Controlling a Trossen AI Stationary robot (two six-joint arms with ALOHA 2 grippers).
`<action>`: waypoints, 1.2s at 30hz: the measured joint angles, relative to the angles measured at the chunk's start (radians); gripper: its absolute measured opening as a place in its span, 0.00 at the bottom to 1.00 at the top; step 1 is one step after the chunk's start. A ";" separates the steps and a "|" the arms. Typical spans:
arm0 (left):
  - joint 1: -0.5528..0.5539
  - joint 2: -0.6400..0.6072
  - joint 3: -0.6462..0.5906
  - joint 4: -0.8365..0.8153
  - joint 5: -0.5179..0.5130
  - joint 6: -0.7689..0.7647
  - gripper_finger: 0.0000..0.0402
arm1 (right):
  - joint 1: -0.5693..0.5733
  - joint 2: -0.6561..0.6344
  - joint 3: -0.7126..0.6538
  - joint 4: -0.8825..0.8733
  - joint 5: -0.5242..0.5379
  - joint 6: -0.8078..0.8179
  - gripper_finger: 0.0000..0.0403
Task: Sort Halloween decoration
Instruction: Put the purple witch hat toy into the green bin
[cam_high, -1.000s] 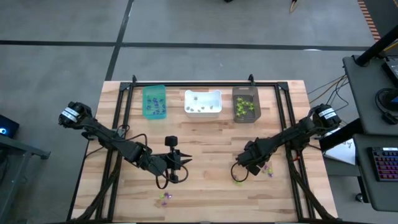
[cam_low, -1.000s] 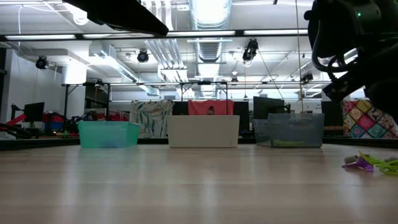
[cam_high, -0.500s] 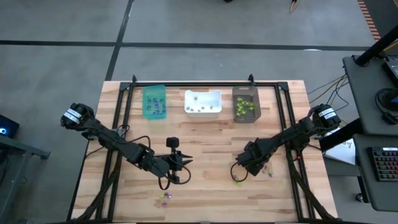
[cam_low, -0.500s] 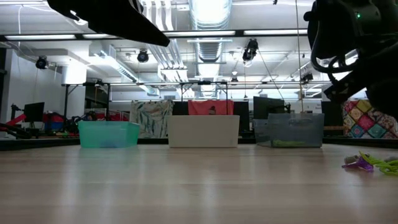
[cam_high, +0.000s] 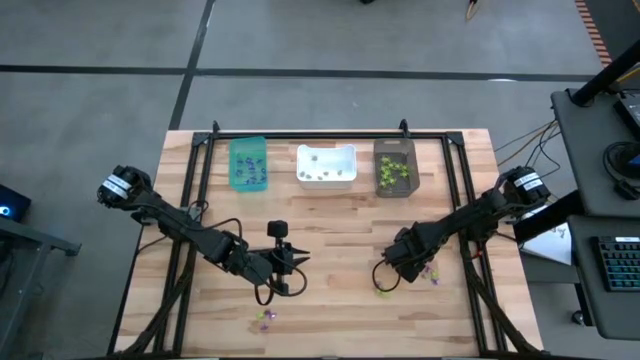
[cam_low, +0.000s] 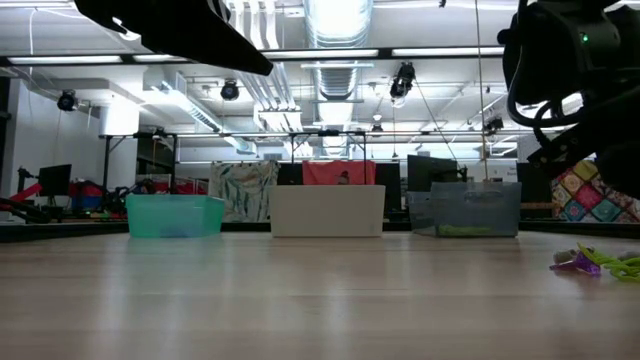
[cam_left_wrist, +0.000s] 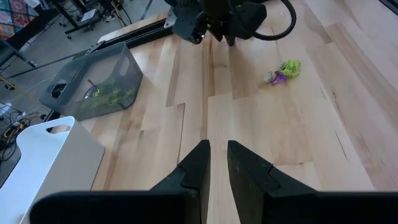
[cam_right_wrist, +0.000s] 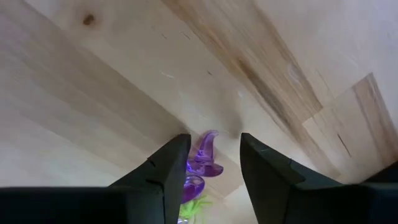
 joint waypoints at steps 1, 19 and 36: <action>0.000 0.000 0.000 0.000 0.000 0.000 0.10 | 0.000 0.000 -0.001 0.002 0.000 0.000 0.34; 0.000 0.000 0.000 0.000 0.000 0.000 0.10 | 0.001 0.001 -0.003 0.053 0.009 0.000 0.02; -0.004 -0.020 0.000 0.009 -0.086 0.020 0.10 | -0.003 -0.136 -0.007 0.133 0.204 0.000 0.02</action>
